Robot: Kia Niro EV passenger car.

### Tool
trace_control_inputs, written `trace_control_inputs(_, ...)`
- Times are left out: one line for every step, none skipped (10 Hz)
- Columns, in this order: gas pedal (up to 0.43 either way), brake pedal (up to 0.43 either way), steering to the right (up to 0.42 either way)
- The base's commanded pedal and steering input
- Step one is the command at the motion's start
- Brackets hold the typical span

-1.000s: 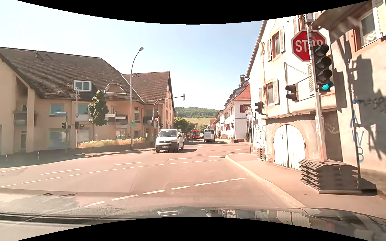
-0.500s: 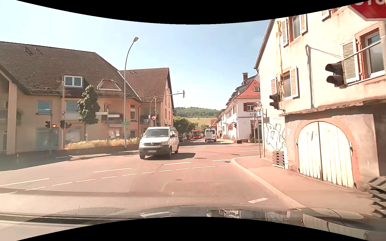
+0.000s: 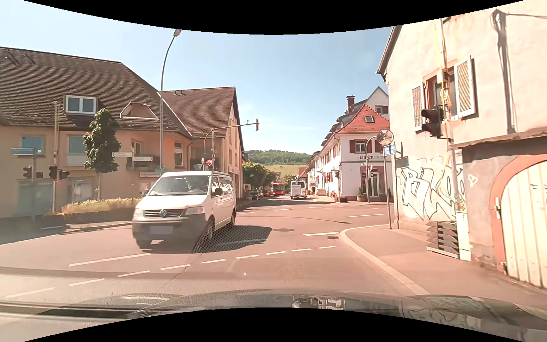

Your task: Follow the waypoints while adhering to traffic rules and regulations

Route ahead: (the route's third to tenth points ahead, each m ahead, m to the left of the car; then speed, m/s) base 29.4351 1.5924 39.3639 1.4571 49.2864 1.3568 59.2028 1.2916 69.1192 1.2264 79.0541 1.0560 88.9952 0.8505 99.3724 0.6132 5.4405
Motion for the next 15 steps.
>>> trace_control_inputs(0.209,0.0,0.002)
trace_control_inputs(0.189,0.0,0.003)
trace_control_inputs(0.169,0.0,0.003)
trace_control_inputs(0.169,0.0,0.003)
trace_control_inputs(0.157,0.0,0.003)
trace_control_inputs(0.15,0.0,0.003)
trace_control_inputs(0.15,0.0,0.005)
trace_control_inputs(0.15,0.0,0.01)
trace_control_inputs(0.15,0.0,0.016)
trace_control_inputs(0.15,0.0,0.018)
trace_control_inputs(0.15,0.0,0.02)
trace_control_inputs(0.15,0.0,0.023)
trace_control_inputs(0.15,0.0,0.03)
trace_control_inputs(0.15,0.0,0.037)
trace_control_inputs(0.15,0.0,0.044)
